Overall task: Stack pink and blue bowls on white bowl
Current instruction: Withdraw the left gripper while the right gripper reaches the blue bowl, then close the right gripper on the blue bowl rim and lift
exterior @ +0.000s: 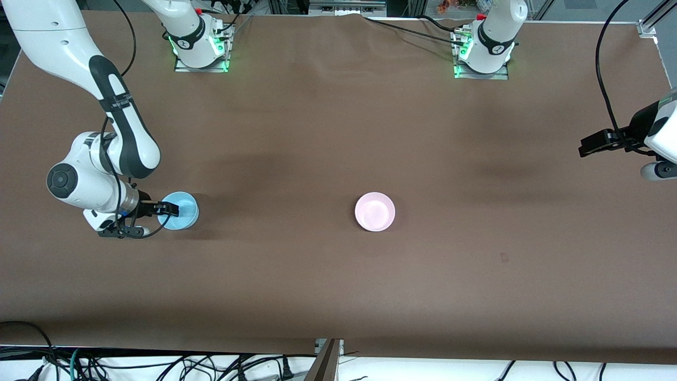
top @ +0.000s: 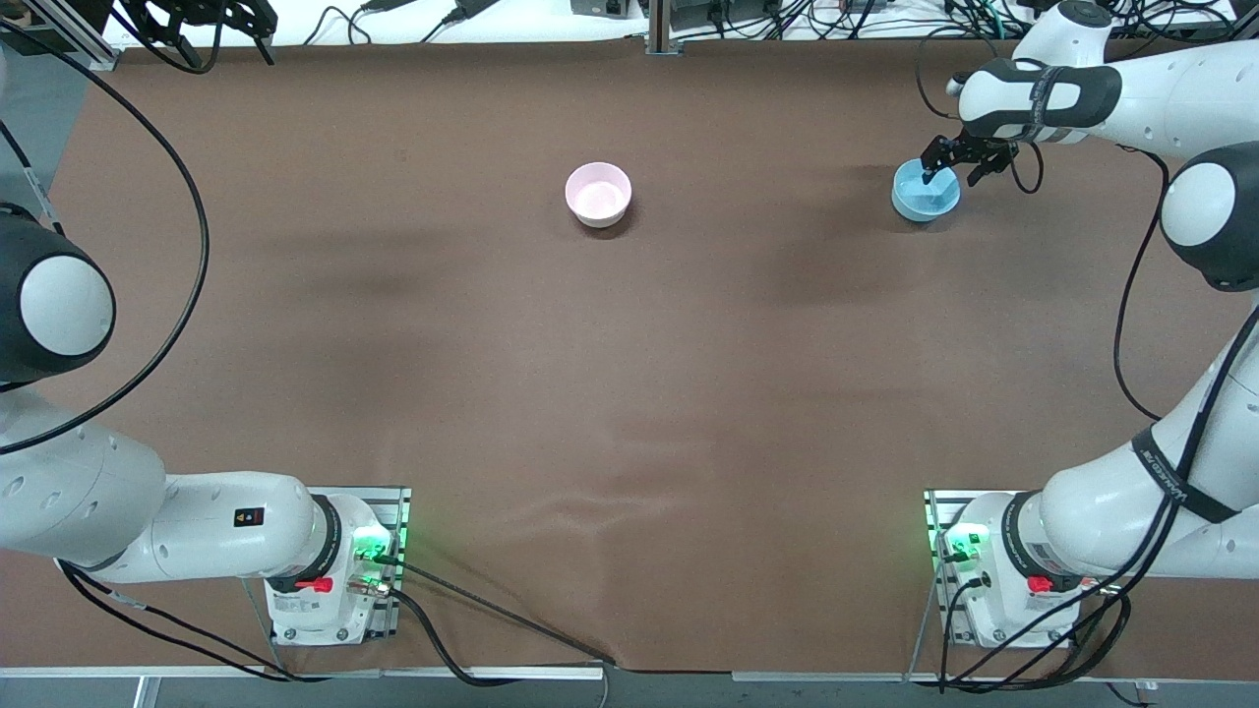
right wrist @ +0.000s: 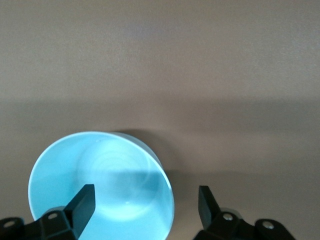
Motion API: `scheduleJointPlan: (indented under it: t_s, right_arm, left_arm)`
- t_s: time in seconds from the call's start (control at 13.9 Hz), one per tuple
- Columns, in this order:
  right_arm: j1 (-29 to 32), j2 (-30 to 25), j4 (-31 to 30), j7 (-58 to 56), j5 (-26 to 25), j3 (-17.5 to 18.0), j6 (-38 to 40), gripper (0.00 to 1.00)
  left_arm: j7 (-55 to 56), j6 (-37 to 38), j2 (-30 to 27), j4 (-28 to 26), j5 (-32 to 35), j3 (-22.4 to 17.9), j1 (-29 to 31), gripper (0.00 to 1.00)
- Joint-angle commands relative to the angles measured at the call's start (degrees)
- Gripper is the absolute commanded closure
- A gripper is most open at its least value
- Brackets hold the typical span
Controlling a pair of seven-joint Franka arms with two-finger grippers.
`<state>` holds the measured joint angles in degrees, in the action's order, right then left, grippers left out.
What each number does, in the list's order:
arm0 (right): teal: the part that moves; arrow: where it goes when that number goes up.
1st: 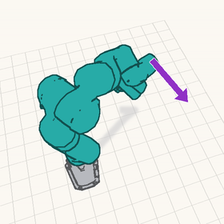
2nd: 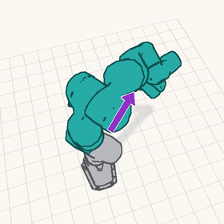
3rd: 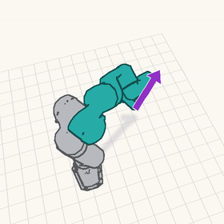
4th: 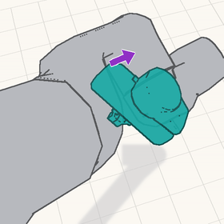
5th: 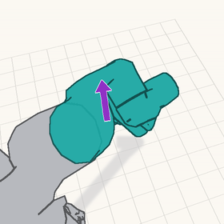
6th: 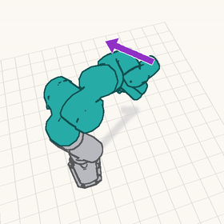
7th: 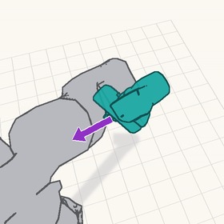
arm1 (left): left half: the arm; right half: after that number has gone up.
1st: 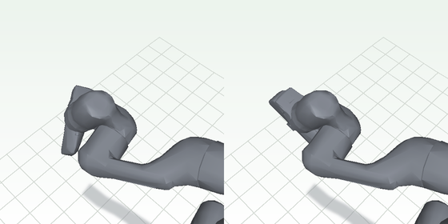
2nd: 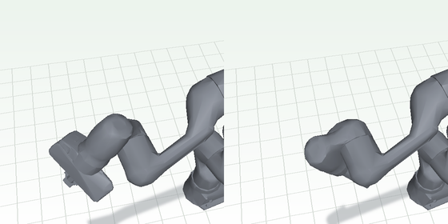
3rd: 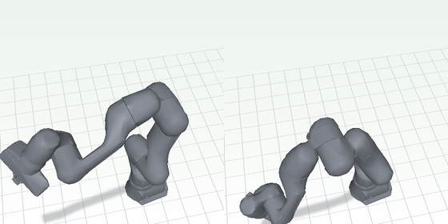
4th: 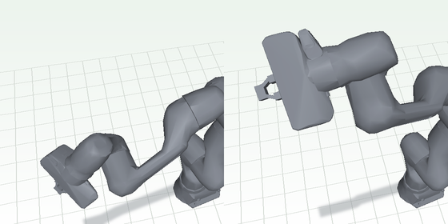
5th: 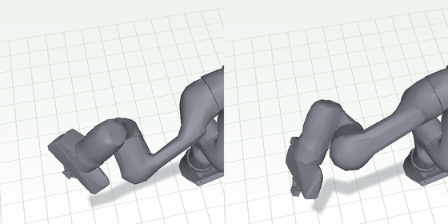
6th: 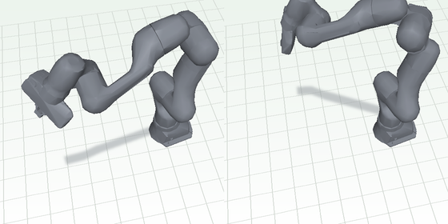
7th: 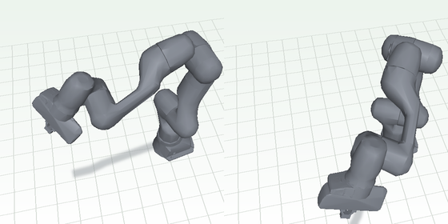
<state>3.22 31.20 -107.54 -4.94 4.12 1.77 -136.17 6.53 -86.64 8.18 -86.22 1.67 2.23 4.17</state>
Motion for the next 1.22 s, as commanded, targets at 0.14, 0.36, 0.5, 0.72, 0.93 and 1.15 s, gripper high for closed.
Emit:
scheduleJointPlan:
  t_s: [0.14,0.36,0.5,0.72,0.93,1.15]
  right_arm:
    - [0.12,-3.61,-5.57,-6.04,-0.16,-1.86,-3.03,0.09]
    - [0.12,-3.69,-7.69,-6.40,-0.25,-2.21,-6.30,0.09]
    - [0.12,-3.69,-7.69,-6.40,-0.16,-2.21,-6.47,0.09]
    - [0.04,-3.69,-7.69,-6.40,-0.16,-2.21,-6.56,0.13]
    - [0.04,-3.61,-7.69,-6.40,-0.16,-2.21,-7.00,0.19]
    - [0.03,-3.61,-7.69,-6.31,-0.16,-2.21,-7.09,0.29]
  left_arm:
    - [-0.64,1.47,1.22,2.38,-0.44,-0.29,-0.13,0.00]
    - [-0.64,1.47,1.22,2.38,-0.44,-0.29,-0.13,0.00]
    - [-0.73,1.47,1.22,2.38,-0.53,-0.38,-0.04,0.00]
    - [-0.73,1.47,1.22,2.38,-0.61,-0.38,-0.13,0.00]
    - [-0.73,1.47,1.22,2.38,-0.70,-0.38,-0.04,0.00]
    - [-0.73,1.47,1.22,2.38,-0.79,-0.38,0.05,0.00]
